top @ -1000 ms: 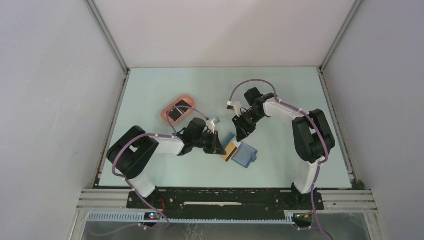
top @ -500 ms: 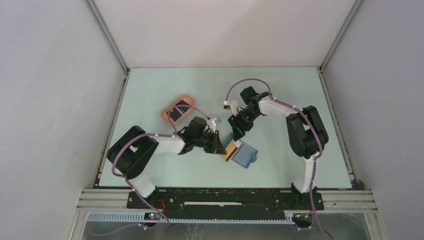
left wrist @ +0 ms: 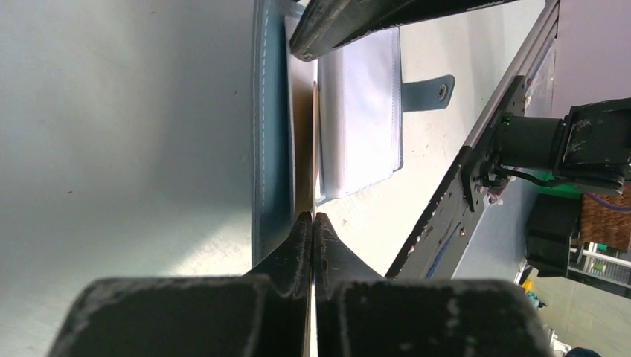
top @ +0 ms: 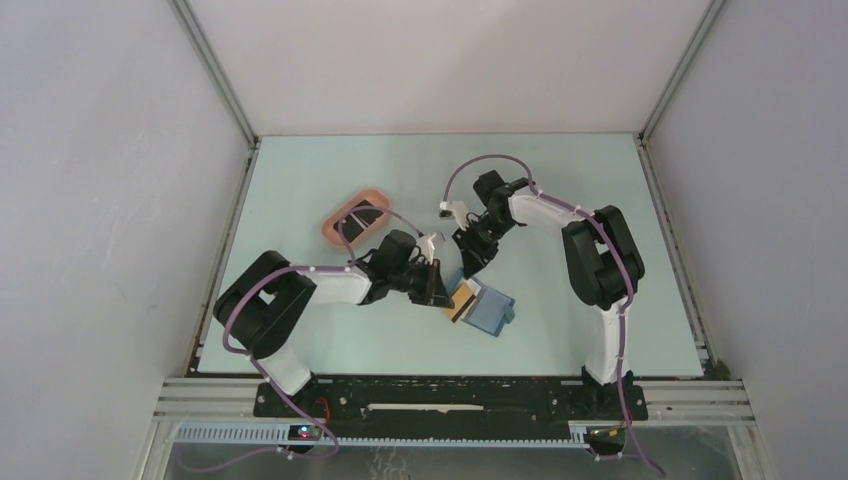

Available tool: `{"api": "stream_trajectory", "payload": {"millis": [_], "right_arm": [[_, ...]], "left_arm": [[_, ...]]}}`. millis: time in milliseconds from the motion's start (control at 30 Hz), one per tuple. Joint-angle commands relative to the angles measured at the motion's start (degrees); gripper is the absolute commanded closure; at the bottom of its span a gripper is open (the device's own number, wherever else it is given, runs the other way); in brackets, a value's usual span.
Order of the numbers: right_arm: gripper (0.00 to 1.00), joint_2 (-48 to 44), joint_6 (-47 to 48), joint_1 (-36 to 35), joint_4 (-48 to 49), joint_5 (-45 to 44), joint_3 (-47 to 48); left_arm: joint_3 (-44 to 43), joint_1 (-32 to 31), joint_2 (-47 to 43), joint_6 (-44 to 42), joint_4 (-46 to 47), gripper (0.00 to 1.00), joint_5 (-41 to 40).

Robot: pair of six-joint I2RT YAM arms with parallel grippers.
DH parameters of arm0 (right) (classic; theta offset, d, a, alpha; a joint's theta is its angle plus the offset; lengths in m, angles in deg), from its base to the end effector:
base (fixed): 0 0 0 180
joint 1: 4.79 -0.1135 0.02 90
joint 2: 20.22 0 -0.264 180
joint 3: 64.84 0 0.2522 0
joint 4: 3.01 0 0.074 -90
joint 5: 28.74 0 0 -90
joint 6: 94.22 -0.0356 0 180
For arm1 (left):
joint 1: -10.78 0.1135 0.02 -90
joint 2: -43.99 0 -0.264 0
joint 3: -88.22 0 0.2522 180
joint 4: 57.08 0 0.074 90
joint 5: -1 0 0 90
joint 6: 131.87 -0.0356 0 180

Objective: Put the credit cards into the card holder
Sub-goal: Insert the credit card into the card holder.

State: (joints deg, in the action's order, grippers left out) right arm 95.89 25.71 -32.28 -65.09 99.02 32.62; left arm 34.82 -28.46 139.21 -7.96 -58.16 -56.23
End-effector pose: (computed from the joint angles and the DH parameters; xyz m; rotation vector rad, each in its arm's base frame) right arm 0.3373 0.2001 0.1691 -1.4209 2.4317 0.9577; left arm 0.2264 -0.2098 0.1375 0.4400 2.5037 -1.2502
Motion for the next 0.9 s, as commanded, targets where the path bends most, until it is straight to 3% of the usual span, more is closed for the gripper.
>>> {"api": "stream_trajectory", "payload": {"millis": [0,367,867], "right_arm": [[0.7,1.01,2.64,-0.88,-2.15,3.75,3.11],[0.77,1.52,3.25,-1.86,-2.58,5.11,3.13],[0.78,1.74,3.07,-2.25,-2.79,5.23,3.22]], "left_arm": [[-2.7,-0.2,-2.07,-2.29,-0.82,1.0,1.49],[-0.57,-0.39,-2.49,0.24,4.63,1.0,2.45],[4.69,-0.35,-2.8,4.97,12.5,1.0,1.67]]}}
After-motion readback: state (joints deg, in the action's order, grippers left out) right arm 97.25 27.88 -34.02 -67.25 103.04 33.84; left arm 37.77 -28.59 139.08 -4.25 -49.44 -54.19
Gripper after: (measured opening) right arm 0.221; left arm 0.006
